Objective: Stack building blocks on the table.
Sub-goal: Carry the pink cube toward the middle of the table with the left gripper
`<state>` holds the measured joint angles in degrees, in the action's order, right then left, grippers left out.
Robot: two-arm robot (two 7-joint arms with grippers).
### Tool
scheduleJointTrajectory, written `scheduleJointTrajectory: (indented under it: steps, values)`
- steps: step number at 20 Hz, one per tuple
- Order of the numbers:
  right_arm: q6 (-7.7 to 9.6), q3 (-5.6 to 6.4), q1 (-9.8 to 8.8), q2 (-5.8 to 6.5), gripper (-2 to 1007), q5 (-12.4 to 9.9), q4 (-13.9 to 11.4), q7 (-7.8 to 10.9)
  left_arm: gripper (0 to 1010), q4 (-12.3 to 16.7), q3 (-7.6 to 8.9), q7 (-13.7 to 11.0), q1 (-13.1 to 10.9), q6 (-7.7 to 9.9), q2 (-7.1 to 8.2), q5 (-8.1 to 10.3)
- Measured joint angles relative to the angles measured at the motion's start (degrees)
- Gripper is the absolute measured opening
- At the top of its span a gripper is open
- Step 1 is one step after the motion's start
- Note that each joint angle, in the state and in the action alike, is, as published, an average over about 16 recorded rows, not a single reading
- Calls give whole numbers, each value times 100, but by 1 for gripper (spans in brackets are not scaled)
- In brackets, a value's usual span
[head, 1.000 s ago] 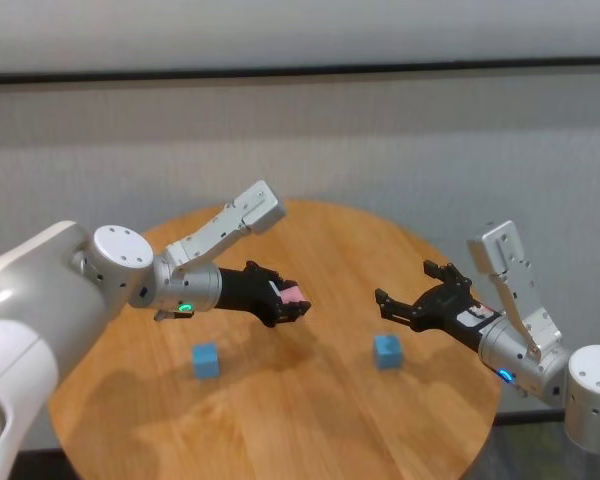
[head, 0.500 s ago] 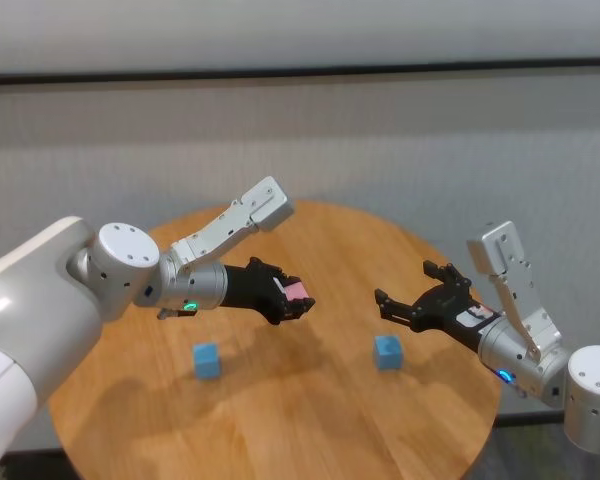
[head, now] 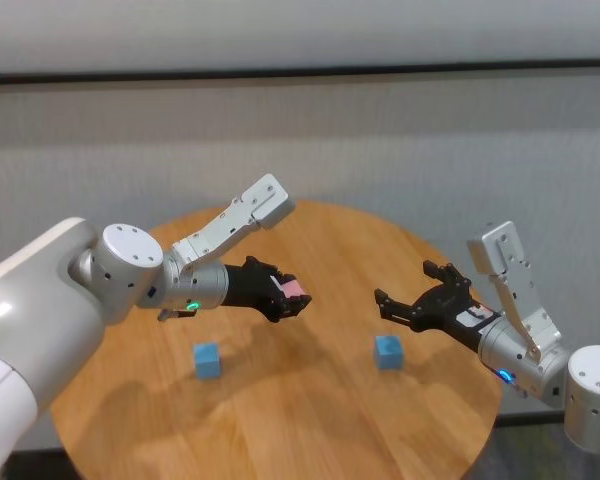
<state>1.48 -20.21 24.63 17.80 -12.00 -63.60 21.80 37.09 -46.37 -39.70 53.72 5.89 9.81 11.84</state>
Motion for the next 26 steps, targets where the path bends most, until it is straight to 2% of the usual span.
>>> scheduleJointTrajectory:
  steps: [7,13,17,21,26]
  values:
    - [0,0,0,0,1000,0,0,0,408,-127,118,211,-31,170,-84,-88]
    - [0,0,0,0,1000,0,0,0,408,-503,197,290,35,132,-222,-176]
    - [0,0,0,0,1000,0,0,0,408,-903,234,282,142,-10,-360,-234]
    - [0,0,0,0,1000,0,0,0,408,-1419,270,236,295,-226,-545,-284]
    - [0,0,0,0,1001,0,0,0,408,-2338,246,141,601,-648,-883,-256]
